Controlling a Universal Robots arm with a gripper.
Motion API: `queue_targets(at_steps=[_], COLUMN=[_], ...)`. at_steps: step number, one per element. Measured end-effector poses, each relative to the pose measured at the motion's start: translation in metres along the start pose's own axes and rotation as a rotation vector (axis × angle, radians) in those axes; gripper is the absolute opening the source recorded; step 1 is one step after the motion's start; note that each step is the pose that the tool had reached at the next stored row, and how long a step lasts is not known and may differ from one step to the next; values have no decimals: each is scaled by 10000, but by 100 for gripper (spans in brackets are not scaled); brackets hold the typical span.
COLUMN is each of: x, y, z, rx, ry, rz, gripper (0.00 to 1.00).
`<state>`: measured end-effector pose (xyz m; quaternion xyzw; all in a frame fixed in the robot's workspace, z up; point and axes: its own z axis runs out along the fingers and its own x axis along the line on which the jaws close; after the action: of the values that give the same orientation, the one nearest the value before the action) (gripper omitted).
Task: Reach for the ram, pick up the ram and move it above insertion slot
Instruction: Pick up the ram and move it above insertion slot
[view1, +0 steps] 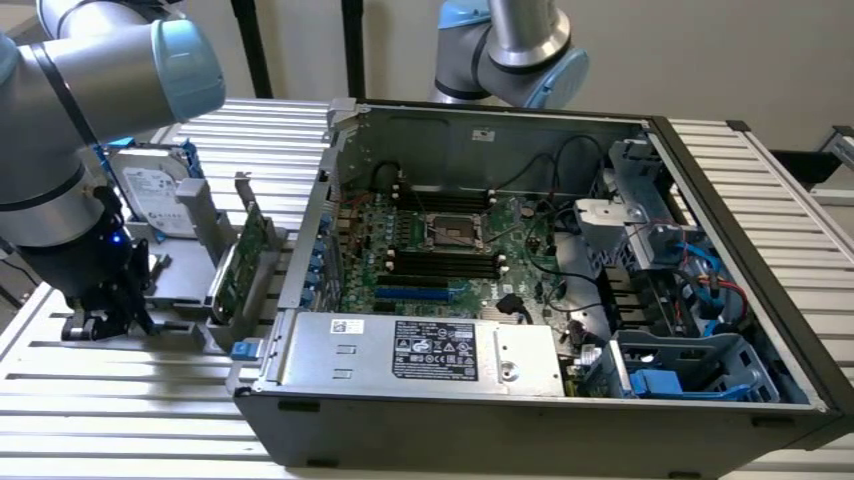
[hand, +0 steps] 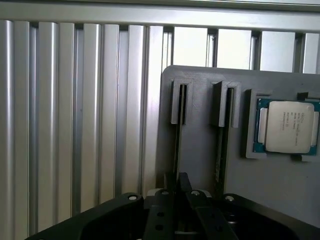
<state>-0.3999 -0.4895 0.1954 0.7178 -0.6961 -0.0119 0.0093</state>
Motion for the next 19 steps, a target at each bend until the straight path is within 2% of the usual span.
queue_targets(at_steps=[10,13,19], x=[1,0,-1], y=[1,4,8], z=[-22,-111,-381], rx=[-1,-1,-1], ry=[1,1,0], rz=[0,1,-1], gripper=[14,14,14])
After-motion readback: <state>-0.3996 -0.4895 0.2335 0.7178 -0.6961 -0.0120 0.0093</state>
